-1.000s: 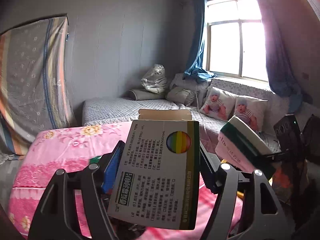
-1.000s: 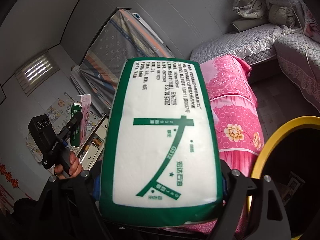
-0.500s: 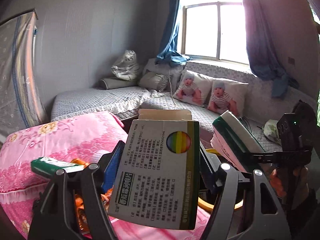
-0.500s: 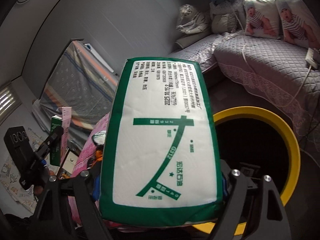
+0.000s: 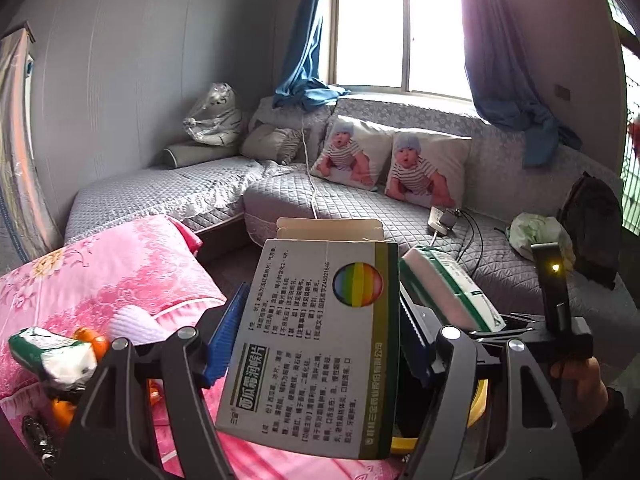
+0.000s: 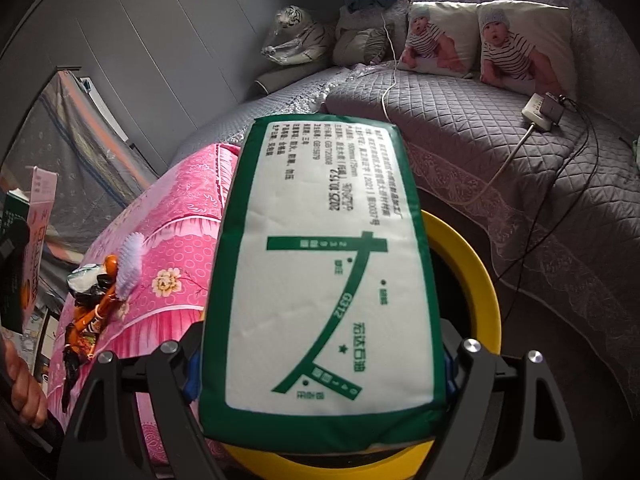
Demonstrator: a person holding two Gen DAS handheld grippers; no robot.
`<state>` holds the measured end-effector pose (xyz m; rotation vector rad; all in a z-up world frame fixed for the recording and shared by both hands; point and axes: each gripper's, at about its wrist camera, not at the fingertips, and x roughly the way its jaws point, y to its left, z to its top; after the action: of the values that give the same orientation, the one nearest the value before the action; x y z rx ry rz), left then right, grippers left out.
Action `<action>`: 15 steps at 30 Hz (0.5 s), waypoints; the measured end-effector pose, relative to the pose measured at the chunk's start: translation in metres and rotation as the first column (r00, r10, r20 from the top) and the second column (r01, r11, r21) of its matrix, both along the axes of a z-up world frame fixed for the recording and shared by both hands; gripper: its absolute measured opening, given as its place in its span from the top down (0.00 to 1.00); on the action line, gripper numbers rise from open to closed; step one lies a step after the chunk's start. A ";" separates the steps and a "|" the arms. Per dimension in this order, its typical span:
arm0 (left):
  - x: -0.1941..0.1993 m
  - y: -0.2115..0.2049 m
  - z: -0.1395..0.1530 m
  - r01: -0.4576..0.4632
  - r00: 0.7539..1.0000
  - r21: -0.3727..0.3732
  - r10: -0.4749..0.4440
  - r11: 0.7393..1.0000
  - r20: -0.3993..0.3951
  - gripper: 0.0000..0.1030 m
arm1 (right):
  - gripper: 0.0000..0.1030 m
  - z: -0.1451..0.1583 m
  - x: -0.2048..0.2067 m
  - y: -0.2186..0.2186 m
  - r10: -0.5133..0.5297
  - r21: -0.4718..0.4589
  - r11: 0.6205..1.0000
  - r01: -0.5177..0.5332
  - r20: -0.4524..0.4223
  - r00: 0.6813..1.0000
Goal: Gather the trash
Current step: 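Carry the tissue pack over the bin and open the right tool while the left carries the box, then lower the medicine box into the yellow bin and open the left tool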
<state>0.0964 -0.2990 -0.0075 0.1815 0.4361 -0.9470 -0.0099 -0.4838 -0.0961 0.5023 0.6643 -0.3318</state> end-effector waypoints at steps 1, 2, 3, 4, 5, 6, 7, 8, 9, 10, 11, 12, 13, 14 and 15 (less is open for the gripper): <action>0.001 -0.004 -0.002 0.003 1.000 0.003 -0.003 1.000 -0.004 0.36 | 0.23 -0.002 0.003 0.000 0.000 -0.002 1.000 0.000 -0.005 1.000; 0.002 -0.010 -0.006 0.001 1.000 0.009 -0.001 1.000 -0.008 0.36 | 0.23 -0.004 0.006 -0.001 -0.005 -0.006 1.000 0.005 -0.010 1.000; 0.003 -0.015 -0.008 0.000 1.000 0.012 0.000 1.000 -0.017 0.36 | 0.22 -0.006 0.008 -0.001 -0.013 -0.011 1.000 0.013 -0.018 1.000; 0.006 -0.019 -0.011 0.001 1.000 0.012 -0.001 1.000 -0.030 0.36 | 0.22 -0.008 0.011 -0.003 -0.021 -0.013 1.000 0.021 -0.025 0.999; 0.009 -0.023 -0.014 0.003 0.999 0.010 -0.003 1.000 -0.047 0.36 | 0.21 -0.011 0.014 -0.006 -0.024 -0.010 1.000 0.023 -0.031 0.999; 0.012 -0.027 -0.016 0.001 0.998 0.009 -0.001 1.000 -0.058 0.36 | 0.20 -0.012 0.017 -0.007 -0.020 -0.006 1.000 0.019 -0.034 0.999; 0.014 -0.031 -0.018 -0.002 0.998 0.007 0.002 1.000 -0.068 0.36 | 0.20 -0.015 0.019 -0.009 -0.017 0.000 1.000 0.017 -0.036 0.999; 0.016 -0.034 -0.020 -0.003 0.997 0.006 0.004 1.000 -0.074 0.36 | 0.18 -0.016 0.019 -0.010 -0.029 -0.006 1.000 0.028 -0.034 0.999; 0.018 -0.037 -0.022 -0.005 0.997 0.006 0.005 1.000 -0.080 0.36 | 0.18 -0.016 0.019 -0.013 -0.043 -0.018 0.999 0.042 -0.035 0.998; 0.020 -0.039 -0.023 -0.003 0.996 0.006 0.004 1.000 -0.086 0.36 | 0.18 -0.016 0.018 -0.016 -0.054 -0.031 0.998 0.053 -0.042 0.998; 0.021 -0.042 -0.025 -0.001 0.996 0.009 0.002 1.000 -0.092 0.36 | 0.18 -0.016 0.015 -0.019 -0.064 -0.036 0.997 0.063 -0.035 0.997; 0.021 -0.044 -0.027 -0.003 0.996 0.013 0.004 1.000 -0.094 0.36 | 0.18 -0.014 0.012 -0.022 -0.072 -0.029 0.997 0.072 -0.024 0.997; 0.022 -0.046 -0.030 -0.002 0.995 0.017 0.004 1.000 -0.096 0.36 | 0.18 -0.012 0.007 -0.025 -0.083 -0.021 0.996 0.083 -0.013 0.996; 0.022 -0.047 -0.032 0.003 0.995 0.021 -0.001 1.000 -0.099 0.36 | 0.18 -0.009 0.003 -0.028 -0.092 -0.015 0.996 0.092 -0.001 0.996; 0.021 -0.050 -0.034 0.009 0.995 0.027 -0.006 1.000 -0.101 0.36 | 0.18 -0.006 -0.004 -0.031 -0.105 -0.008 0.994 0.106 0.018 0.994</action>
<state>0.1174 -0.3489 -0.0415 0.1612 0.5421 -0.9605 -0.0137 -0.5145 -0.1025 0.5324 0.6207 -0.4293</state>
